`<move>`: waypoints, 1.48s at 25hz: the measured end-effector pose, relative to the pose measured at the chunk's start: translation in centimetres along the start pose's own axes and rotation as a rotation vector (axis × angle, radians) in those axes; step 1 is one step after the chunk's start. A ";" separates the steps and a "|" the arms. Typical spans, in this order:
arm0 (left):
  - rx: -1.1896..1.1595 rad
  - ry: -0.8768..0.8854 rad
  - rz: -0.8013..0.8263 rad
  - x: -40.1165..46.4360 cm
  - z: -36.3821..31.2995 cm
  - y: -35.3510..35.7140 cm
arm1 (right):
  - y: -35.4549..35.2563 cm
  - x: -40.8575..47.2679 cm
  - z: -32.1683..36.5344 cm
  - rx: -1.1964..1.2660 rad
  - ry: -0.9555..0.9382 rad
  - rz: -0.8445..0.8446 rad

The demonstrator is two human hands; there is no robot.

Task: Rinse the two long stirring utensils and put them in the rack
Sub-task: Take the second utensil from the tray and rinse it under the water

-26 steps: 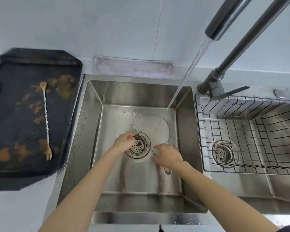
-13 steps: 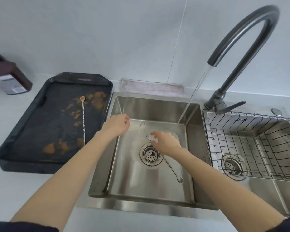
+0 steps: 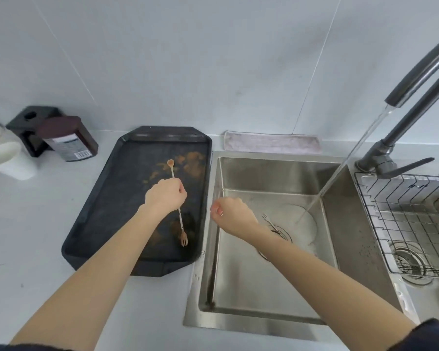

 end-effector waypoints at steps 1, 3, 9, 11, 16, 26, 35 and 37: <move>0.016 -0.009 0.000 0.4 0.6 0.3 | 0.5 0.2 0.7 0.002 -0.002 0.002; 0.050 -0.031 0.009 0.9 1.7 1.0 | 1.7 0.5 2.0 -0.003 0.002 0.011; 0.090 -0.093 0.078 2.4 3.4 3.6 | 4.6 2.7 3.9 -0.183 -0.006 0.004; 0.107 -0.095 0.072 2.9 3.5 3.9 | 5.3 3.4 4.4 -0.227 -0.020 0.007; 0.133 -0.093 0.046 3.6 3.5 4.5 | 6.6 4.2 5.2 -0.323 -0.069 0.040; 0.144 -0.147 0.057 3.6 3.3 4.5 | 7.0 4.2 5.4 -0.208 -0.005 0.039; -0.149 -0.172 -0.101 3.0 1.8 1.1 | 3.7 3.7 3.9 0.042 0.141 -0.067; -0.207 -0.136 -0.137 2.4 0.3 0.1 | 2.3 3.3 3.2 0.094 0.157 -0.105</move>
Point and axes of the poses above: each hand's wrist, its own x-axis towards the middle knuckle, its own y-axis out of the palm, z = x × y, the point moved 9 cm from there along x, towards the middle knuckle, and after that the axes turned 10 degrees about -z, right-handed, at the moved point
